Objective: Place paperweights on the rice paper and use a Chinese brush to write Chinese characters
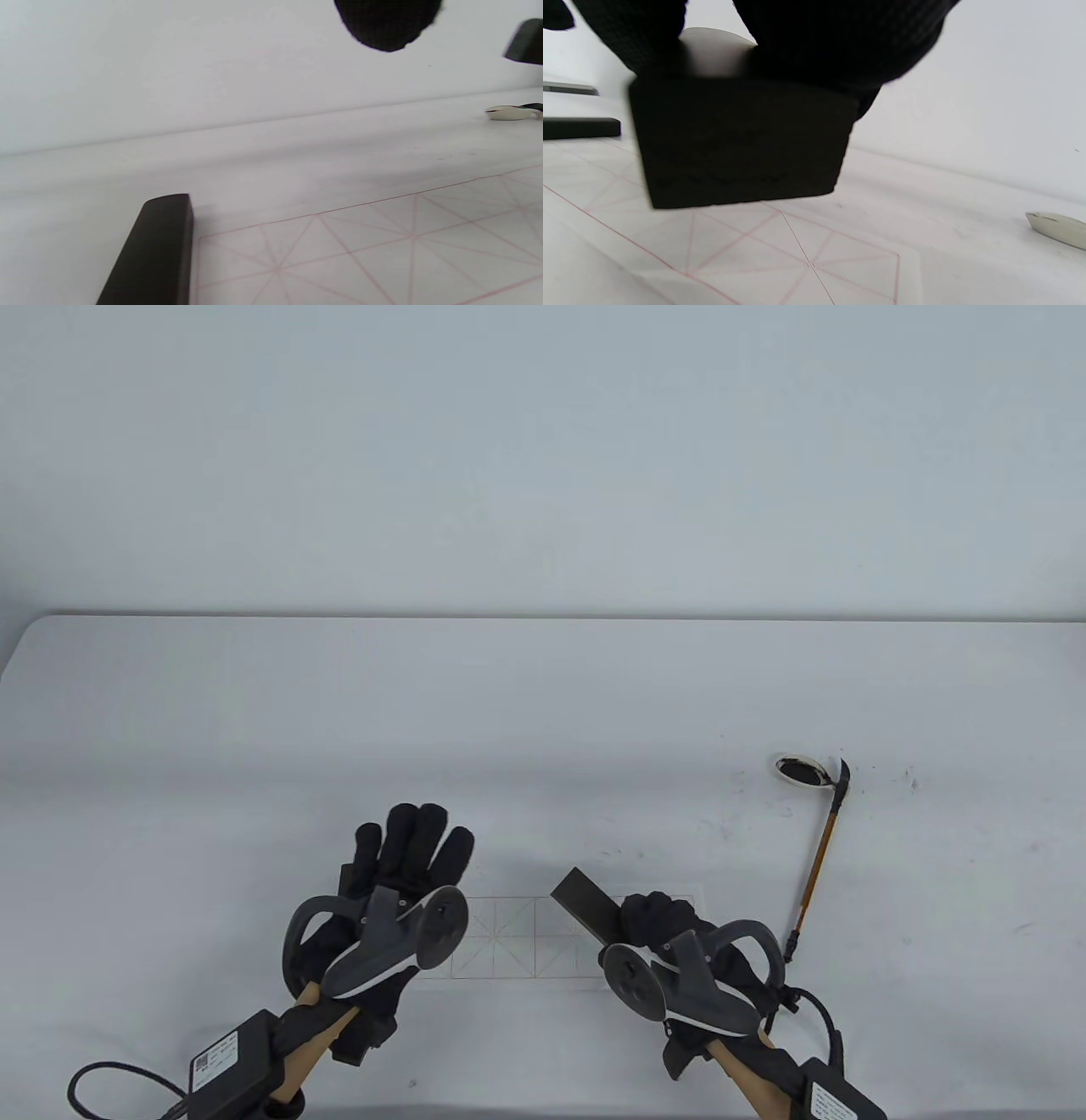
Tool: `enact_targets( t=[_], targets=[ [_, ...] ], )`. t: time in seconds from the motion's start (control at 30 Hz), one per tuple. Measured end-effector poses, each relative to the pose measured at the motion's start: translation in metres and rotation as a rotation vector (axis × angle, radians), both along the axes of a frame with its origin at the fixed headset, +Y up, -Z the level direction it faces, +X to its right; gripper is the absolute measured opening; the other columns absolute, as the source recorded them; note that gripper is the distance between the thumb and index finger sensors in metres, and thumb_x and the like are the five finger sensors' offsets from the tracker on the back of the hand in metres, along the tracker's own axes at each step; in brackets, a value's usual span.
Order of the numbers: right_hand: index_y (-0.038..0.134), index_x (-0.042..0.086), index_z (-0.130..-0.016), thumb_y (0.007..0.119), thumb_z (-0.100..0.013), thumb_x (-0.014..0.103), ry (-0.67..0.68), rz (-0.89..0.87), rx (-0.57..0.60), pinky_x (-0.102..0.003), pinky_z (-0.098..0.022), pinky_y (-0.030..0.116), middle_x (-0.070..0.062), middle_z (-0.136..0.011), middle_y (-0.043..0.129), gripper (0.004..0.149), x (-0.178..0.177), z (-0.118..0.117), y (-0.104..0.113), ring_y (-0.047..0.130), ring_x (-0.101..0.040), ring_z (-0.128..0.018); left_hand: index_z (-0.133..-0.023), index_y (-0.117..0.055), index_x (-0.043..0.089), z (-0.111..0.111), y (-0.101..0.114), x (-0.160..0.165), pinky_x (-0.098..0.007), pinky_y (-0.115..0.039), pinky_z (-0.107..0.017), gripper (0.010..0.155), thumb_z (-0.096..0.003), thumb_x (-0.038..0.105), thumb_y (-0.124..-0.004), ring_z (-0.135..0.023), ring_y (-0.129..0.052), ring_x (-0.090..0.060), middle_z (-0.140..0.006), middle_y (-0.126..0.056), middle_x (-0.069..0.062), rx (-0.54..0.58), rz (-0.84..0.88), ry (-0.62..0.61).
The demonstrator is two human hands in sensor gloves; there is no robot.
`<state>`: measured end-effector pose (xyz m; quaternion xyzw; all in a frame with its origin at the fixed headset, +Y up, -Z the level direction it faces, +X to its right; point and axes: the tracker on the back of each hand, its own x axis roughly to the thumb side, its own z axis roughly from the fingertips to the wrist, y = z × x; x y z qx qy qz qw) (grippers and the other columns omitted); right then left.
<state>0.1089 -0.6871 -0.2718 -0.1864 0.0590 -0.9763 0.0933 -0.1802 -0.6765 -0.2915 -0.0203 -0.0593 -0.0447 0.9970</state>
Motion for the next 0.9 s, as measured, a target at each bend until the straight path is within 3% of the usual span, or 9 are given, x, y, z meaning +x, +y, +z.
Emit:
enact_targets(
  t=[0.13,0.37,0.9],
  targets=[
    [0.08,0.001,-0.09,0.074,-0.047,0.055,-0.046,0.046,-0.031,-0.024,-0.028,0.087,-0.019,-0.072,0.091,0.069,0.005,-0.01,-0.019,0.096,-0.025,-0.051,-0.114,-0.01,0.047,-0.006,-0.018,-0.034,-0.047,-0.004,-0.087,0.084,-0.0489,0.054,-0.062,-0.122,-0.004,-0.026,-0.126,-0.001,0.008,-0.001,0.048,0.145],
    [0.079,0.001,-0.091,0.074,-0.048,0.054,-0.077,0.105,-0.112,-0.025,-0.03,0.086,-0.019,-0.074,0.091,0.068,0.004,-0.02,-0.047,0.095,-0.025,-0.053,-0.114,-0.009,0.046,-0.01,-0.035,-0.057,-0.047,-0.005,-0.087,0.084,-0.0487,0.054,-0.063,-0.121,-0.004,-0.026,-0.126,-0.001,0.007,-0.061,0.054,0.204],
    [0.076,0.001,-0.093,0.073,-0.049,0.053,-0.186,0.117,-0.199,-0.027,-0.033,0.086,-0.02,-0.077,0.089,0.068,0.008,-0.023,-0.058,0.094,-0.026,-0.056,-0.114,-0.008,0.044,-0.007,-0.033,-0.063,-0.047,-0.006,-0.087,0.086,-0.0486,0.054,-0.063,-0.121,-0.006,-0.028,-0.125,-0.001,0.005,-0.081,0.082,0.21]
  ],
)
